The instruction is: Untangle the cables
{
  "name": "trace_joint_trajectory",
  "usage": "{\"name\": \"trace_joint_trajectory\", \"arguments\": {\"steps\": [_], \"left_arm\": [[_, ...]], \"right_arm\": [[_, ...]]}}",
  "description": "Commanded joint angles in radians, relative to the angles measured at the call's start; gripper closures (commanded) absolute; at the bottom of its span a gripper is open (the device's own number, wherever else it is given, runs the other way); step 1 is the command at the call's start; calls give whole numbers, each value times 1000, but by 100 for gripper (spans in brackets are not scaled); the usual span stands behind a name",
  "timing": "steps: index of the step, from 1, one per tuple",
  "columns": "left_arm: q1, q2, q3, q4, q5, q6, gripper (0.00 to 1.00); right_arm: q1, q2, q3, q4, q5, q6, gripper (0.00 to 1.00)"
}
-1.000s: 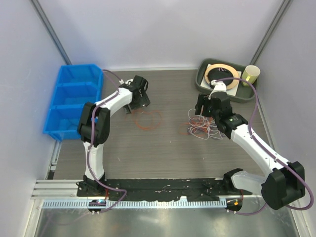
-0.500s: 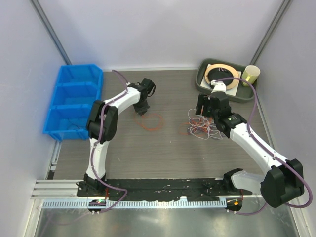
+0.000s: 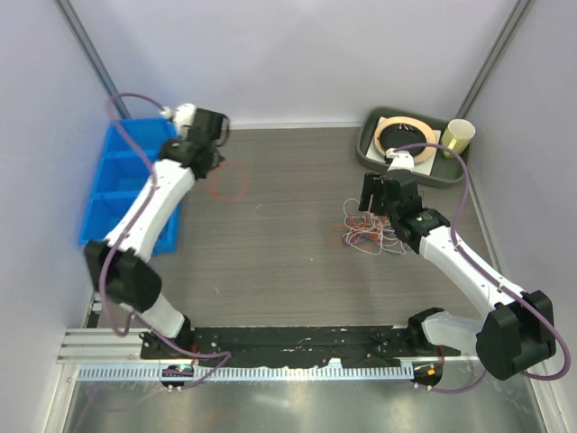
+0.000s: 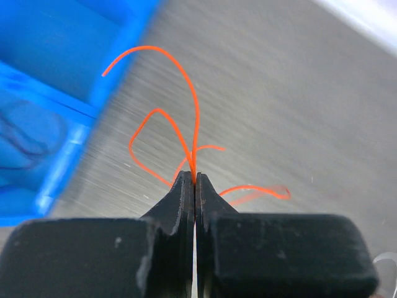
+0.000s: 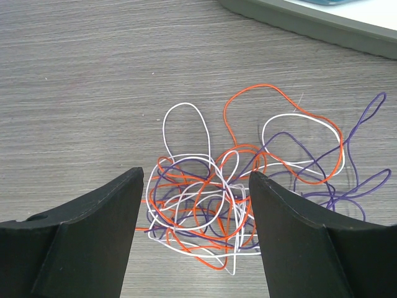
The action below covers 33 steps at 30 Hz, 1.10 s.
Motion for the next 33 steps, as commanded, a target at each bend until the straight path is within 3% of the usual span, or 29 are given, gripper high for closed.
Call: {"name": "trace_joint_trajectory", "arguments": {"steps": [1,8,15,18,23,27,31,32,33], "left_arm": [[165,-194,-71,-15,-140,21,100],[392,-323,-136,-59,-173,0,100],[589,-315,-154,-55,-186,-13,100],[606,-292,-180,14,-178,26,100],[607,-281,-301,189,-50,176,100],[612,-294,-422,286,47,202,100],[617,-294,-496,289,38,175,100],[617,-292,-502,281,23,164,98],[618,-288,-507,275,17,156,86]], "right_arm": [[-2,-25,2,40,17,5,25],[0,0,3,45,-22,8,25],[-2,3,5,45,-28,8,25],[0,7,9,40,-26,8,26],[0,18,9,35,-17,6,26],[0,32,20,26,-19,5,26],[0,35,20,26,-20,3,26],[0,35,20,26,-20,3,26],[-2,35,20,26,-16,3,26]]}}
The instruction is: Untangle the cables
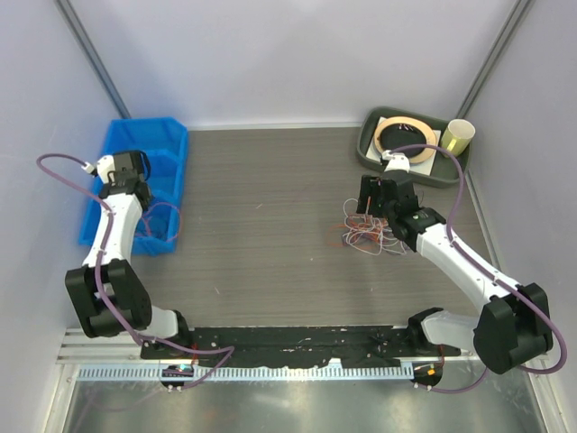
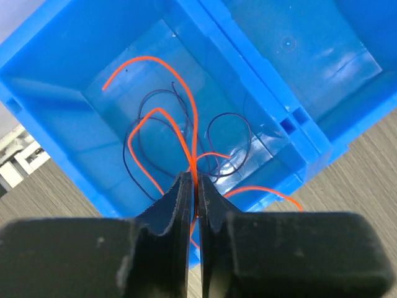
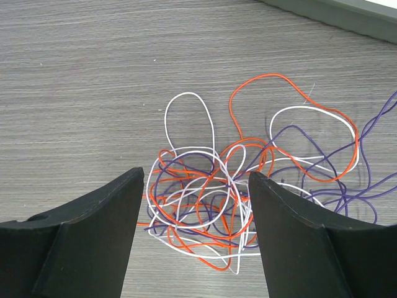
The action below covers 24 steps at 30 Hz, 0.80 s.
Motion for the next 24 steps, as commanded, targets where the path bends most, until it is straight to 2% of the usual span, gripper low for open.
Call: {"name": "trace_joint_trajectory", "arguments": {"steps": [1,2,4,5,8,12,16,17,21,24], "left_arm": [[13,-2,-21,65,-12,-11,71],[13,3,-18,48,-18,-18,54],[13,-6,-12,39,-24,-37,37],[14,-16,-7,33,-24,-43,20],[11,-74,11,7,-20,-67,2],[13,-152,57,-42,35,-95,0],[10,-230,42,-13,247,-103,0],[4,-240,31,22,338,-103,0],[-103,-240,17,56,365,-80,0],[-274,-201,36,56,339,-48,0]], "right_arm": [[0,0,26,27,13,-1,26],[0,2,26,28,13,-1,26],[0,11,32,22,13,2,26],[0,11,34,19,13,2,26],[0,16,43,7,31,12,26],[0,25,66,-33,108,32,26],[-11,51,90,-96,187,95,25],[-37,60,95,-110,177,110,25],[-133,86,98,-133,53,166,25],[-211,112,88,-141,-8,207,25]]}}
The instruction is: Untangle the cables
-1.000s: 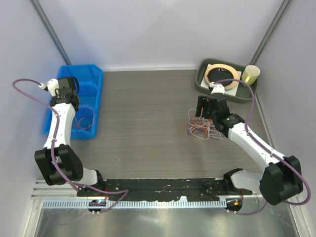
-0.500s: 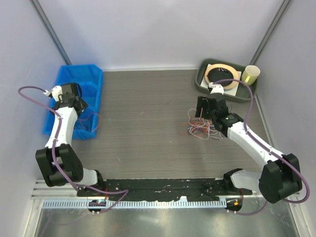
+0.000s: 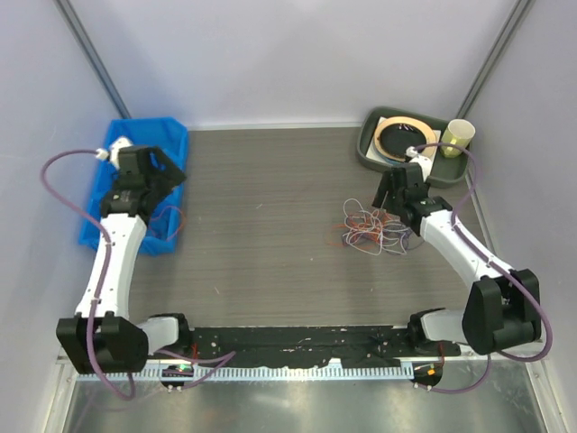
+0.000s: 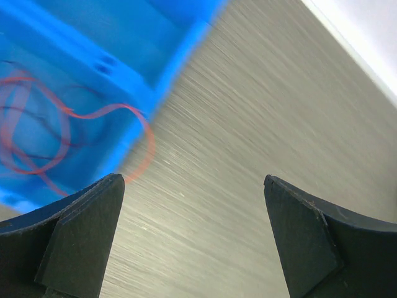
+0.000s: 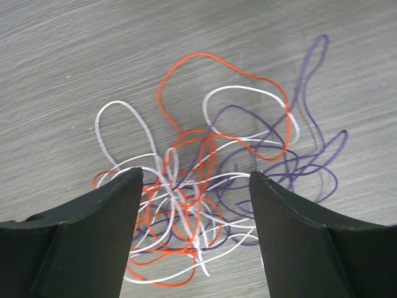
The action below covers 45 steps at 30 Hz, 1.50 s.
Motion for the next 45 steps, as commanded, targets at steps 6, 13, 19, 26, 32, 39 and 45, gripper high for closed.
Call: {"name": "trace_joint_trajectory", "arguments": {"steps": [6,13,19,26,32,39,45], "left_arm": [[-393,159,-1,144,186,60,0],[-583,355,-63,438,493,75,0],[-658,538,-15,525,656,58,0],[-675,540,-133,707,765,-11,0],[-685,468,-289,828,800,-26,0],[-747,449,-311,833,694,9,0],[-801,489,-274,804,638,61,12]], "right_arm": [[-117,155,36,-66,-221,83,30],[-77,278,15,-32,-400,123,73],[18,223,36,140,-622,106,99],[21,89,46,253,-775,126,99],[23,37,50,287,-749,176,99],[23,51,58,286,-749,231,99],[25,60,53,282,-715,259,99]]}}
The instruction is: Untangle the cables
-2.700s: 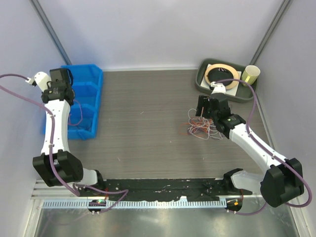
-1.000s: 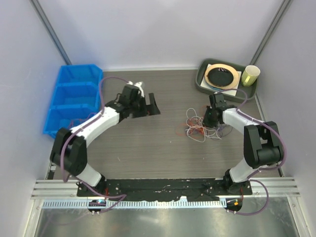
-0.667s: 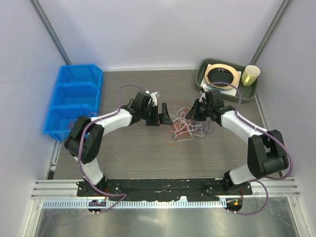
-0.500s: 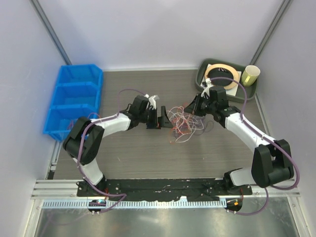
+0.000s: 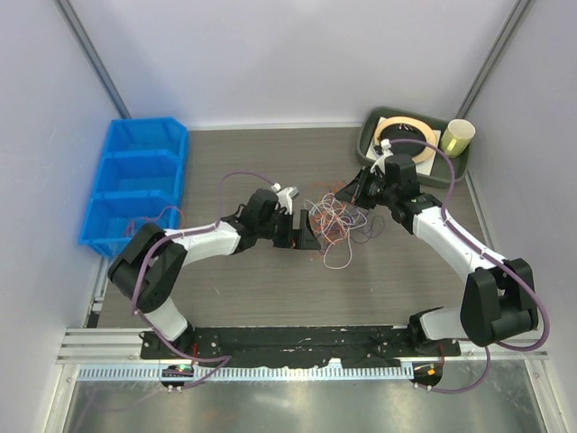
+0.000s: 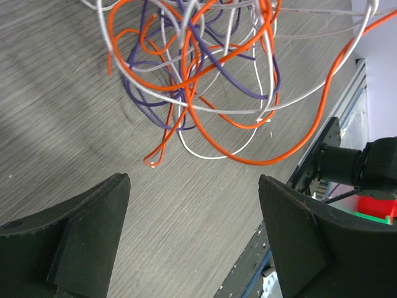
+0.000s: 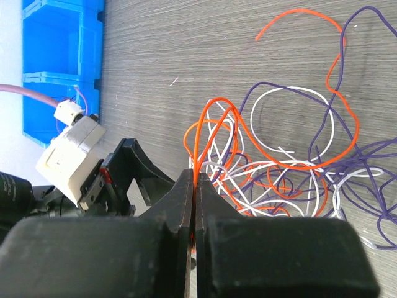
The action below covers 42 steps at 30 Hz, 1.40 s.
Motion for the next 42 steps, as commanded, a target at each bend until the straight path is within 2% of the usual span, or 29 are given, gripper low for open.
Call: {"name": "trace_joint_trajectory", "arguments": {"steps": [1,8,9,11,12,14,15,17,18,20,21,22,26,28,29,32,35,39,41,42], "left_arm": [[-36,26,55,22,-77,66,16],[-36,125,111,24,-104,94,41],[-36,132,118,30,-99,94,49],[-36,151,127,26,-100,94,55],[-36,152,134,22,-111,94,67],[-35,148,134,22,-116,94,85],[-35,143,132,19,-135,94,100],[-36,93,127,-40,-188,94,100],[-36,64,120,-72,-236,97,100],[-32,4,114,-193,-440,103,100],[-27,-72,97,-224,-509,112,100],[-17,-110,89,-291,-654,94,100],[117,-291,77,-488,-838,-4,100],[229,-390,83,-607,-896,-67,100],[265,-420,86,-645,-960,-84,100],[370,-525,112,-744,-1036,-111,100],[431,-588,144,-764,-1033,-93,100],[520,-608,236,-847,-1099,-105,100],[575,-622,259,-872,-1093,-108,100],[588,-630,272,-870,-1085,-110,100]], "right_arm": [[-4,1,37,42,7,43,99],[-4,-5,37,46,-2,54,99],[-2,-7,35,46,-4,55,99],[-4,-11,33,43,-4,54,99],[-4,-13,33,42,-5,51,99],[-4,-16,33,37,-1,44,99],[-5,-16,35,30,27,29,99],[-16,-10,49,-27,88,-6,99],[-25,-7,58,-64,199,-44,99],[-68,1,81,-177,336,-77,99],[-88,1,87,-208,460,-96,99],[-108,2,90,-251,505,-101,99],[-214,-5,76,-311,665,-121,99],[-240,-10,63,-332,746,-126,99],[-261,-11,58,-337,764,-126,99],[-296,-7,49,-342,775,-123,99],[-309,7,52,-342,762,-124,99],[-335,30,50,-355,788,-124,99],[-349,48,53,-382,806,-117,93],[-352,53,58,-388,808,-118,72]]}}
